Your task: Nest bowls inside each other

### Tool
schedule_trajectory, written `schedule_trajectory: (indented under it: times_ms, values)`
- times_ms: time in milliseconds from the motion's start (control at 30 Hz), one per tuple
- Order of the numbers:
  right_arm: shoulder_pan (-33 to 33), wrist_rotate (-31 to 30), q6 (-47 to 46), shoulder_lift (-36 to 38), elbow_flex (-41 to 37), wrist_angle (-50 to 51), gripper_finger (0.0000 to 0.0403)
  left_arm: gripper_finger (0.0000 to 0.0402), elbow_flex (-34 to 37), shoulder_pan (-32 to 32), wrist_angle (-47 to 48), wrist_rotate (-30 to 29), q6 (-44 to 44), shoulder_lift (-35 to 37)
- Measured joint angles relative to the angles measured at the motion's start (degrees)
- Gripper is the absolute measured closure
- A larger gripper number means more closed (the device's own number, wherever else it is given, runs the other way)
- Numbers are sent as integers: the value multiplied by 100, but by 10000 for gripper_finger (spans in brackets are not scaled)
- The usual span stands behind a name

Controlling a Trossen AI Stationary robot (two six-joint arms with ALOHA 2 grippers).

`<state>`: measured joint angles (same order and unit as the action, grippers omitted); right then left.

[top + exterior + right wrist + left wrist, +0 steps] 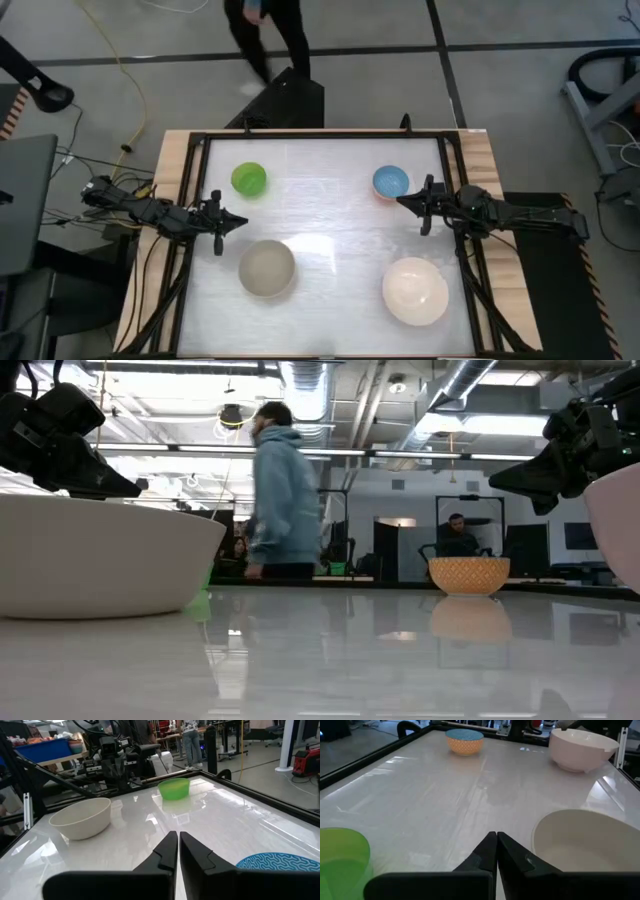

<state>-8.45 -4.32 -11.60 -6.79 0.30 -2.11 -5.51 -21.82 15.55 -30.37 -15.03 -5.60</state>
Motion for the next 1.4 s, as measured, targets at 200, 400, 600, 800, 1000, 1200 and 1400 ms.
schedule_trajectory:
  times_ms: [200,400,600,800,1000,1200,1400]
  values:
    - [1,0,0,2,2,-1,362,401,2,0,0,-2,0,0]
    - [2,0,0,1,1,-1,362,401,2,2,0,-2,0,0]
    - [0,0,0,2,1,-1,362,401,1,1,0,-2,0,1]
    - [0,0,0,2,2,-2,362,401,0,1,0,-2,0,0]
    - [2,0,1,1,2,-2,362,401,6,2,-111,-480,129,2]
    - [1,0,0,2,1,-1,362,401,40,0,-444,-458,698,0]
    - [1,0,0,1,1,-2,362,401,39,0,-1907,-616,252,0]
